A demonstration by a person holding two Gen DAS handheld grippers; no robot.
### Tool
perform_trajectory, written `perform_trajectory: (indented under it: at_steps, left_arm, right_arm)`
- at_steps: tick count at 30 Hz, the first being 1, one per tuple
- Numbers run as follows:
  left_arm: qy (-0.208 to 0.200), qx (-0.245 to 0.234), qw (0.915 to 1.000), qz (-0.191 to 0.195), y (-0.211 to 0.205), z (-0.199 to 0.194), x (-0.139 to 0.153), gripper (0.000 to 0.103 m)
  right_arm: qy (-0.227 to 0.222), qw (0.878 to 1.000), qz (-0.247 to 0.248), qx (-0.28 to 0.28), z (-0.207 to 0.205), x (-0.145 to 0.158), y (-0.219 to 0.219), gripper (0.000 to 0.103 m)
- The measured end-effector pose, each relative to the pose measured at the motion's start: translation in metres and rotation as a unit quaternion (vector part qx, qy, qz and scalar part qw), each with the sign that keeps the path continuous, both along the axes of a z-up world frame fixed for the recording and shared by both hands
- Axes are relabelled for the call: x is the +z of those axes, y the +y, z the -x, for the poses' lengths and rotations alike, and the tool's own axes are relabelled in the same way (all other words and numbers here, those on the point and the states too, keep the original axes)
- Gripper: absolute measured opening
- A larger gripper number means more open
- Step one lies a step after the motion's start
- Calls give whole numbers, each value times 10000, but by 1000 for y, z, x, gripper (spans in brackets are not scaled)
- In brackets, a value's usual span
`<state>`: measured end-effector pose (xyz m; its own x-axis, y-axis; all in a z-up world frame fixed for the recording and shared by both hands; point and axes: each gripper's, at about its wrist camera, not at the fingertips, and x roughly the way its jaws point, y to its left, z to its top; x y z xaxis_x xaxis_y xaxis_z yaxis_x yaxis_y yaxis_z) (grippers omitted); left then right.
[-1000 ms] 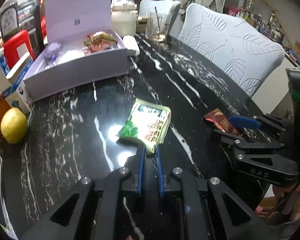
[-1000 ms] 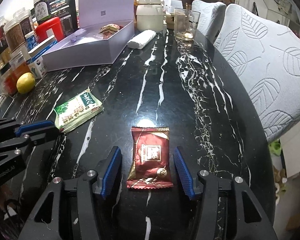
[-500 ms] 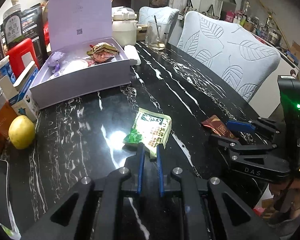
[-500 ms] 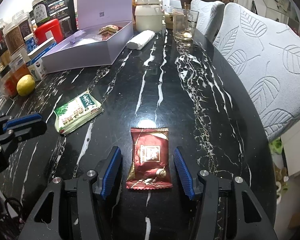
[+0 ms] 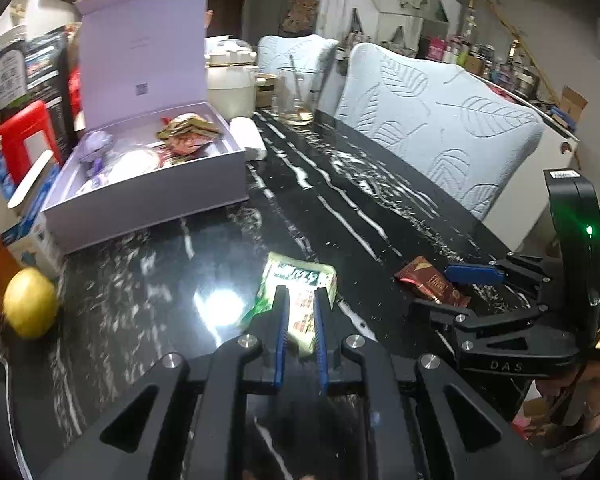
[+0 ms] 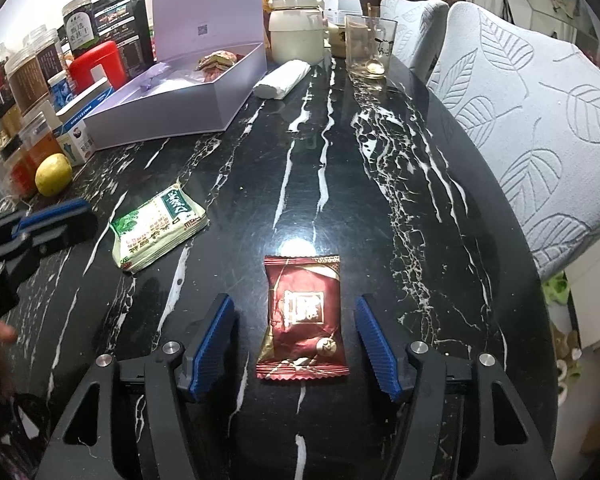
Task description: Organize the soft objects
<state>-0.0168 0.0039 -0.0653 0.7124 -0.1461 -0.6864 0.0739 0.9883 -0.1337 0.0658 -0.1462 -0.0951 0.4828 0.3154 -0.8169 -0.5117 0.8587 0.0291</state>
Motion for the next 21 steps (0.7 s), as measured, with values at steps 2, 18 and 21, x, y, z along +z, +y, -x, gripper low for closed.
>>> perform_trajectory:
  at_steps: [2,18,21]
  left_arm:
    - [43,-95,9999,-20,0,-7,-3,12]
    - [949,-394,9947,-72,-4,-44,-33,12]
    - [973,-411,9942,-198,-8,-46,-35,12]
  right_arm:
    - [12,10000,-27,-11,0,0,0,64]
    - [19,9999,-91,-76,-3,0,-1,65]
    - [5,9999,-103,-72,-4,0,-1,65]
